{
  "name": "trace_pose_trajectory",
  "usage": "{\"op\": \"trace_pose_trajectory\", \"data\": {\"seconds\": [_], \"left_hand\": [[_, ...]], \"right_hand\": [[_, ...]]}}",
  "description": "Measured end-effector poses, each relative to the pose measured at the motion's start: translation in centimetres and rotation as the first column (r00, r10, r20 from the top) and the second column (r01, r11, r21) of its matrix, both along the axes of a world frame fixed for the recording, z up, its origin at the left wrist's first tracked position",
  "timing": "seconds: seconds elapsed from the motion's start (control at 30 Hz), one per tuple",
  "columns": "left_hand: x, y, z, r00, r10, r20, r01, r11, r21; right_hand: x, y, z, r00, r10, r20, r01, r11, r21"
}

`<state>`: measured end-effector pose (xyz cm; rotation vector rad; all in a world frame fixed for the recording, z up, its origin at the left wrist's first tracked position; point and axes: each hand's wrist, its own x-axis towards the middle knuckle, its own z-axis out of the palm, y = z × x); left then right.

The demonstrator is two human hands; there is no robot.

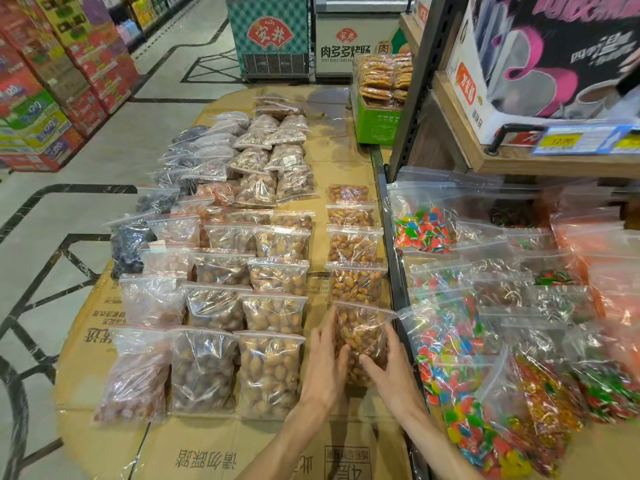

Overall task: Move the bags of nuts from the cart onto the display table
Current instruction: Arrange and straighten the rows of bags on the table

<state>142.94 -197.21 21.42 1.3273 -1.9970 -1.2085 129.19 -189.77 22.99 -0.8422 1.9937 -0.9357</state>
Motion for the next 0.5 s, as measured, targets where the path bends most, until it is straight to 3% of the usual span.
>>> {"op": "trace_pose_trajectory", "data": {"seconds": [0.5], "left_hand": [[-0.02, 0.12, -0.80, 0.998, -0.025, 0.058, 0.021, 0.998, 0.066]], "right_hand": [[-0.65, -0.79, -0.55, 0.998, 0.066, -0.019, -0.066, 0.998, -0.004]]}}
